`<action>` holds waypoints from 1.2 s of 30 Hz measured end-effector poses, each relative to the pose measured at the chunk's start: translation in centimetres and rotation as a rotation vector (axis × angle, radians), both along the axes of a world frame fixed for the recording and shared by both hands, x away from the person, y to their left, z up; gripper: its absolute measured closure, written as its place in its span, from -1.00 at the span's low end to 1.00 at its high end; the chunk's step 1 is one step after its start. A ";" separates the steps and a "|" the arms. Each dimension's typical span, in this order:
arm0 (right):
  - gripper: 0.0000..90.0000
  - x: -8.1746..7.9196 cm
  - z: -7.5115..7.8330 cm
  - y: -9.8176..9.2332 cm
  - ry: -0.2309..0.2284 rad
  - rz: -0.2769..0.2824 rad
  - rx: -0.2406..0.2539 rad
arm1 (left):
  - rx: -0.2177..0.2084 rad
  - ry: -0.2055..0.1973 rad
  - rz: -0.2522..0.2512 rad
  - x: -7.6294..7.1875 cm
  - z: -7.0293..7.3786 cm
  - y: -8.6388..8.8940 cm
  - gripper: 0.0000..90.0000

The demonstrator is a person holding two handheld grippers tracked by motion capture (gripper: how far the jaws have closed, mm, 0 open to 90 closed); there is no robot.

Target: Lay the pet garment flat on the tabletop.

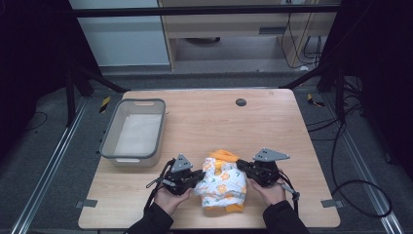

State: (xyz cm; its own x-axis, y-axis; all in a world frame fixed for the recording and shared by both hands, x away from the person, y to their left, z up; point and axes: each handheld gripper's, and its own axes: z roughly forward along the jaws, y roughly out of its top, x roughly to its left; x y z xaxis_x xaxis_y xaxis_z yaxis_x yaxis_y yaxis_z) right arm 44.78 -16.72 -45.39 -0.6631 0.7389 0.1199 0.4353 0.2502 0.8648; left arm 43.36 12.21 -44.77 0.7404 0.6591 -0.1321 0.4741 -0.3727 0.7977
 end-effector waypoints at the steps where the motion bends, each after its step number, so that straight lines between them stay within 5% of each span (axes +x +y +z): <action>1: 0.92 -0.1 0.2 -0.1 -0.009 0.000 0.009 | -0.013 -0.016 0.003 -0.2 0.5 0.0 0.87; 17: 0.92 0.5 2.9 -0.3 -0.129 -0.035 0.041 | -0.037 -0.136 0.023 0.0 4.1 -0.3 0.87; 24: 0.92 2.4 2.8 0.3 -0.196 -0.136 0.059 | -0.042 -0.184 0.097 2.2 4.7 -1.1 0.87; 32: 0.90 5.0 2.5 1.1 -0.242 -0.262 0.047 | -0.058 -0.177 0.184 5.5 4.1 -1.7 0.85; 33: 0.88 5.6 2.4 1.2 -0.244 -0.285 0.047 | -0.058 -0.173 0.201 6.0 3.9 -1.8 0.82; 36: 0.62 7.1 2.4 1.0 -0.225 -0.342 0.020 | -0.066 -0.179 0.255 7.3 3.6 -1.9 0.28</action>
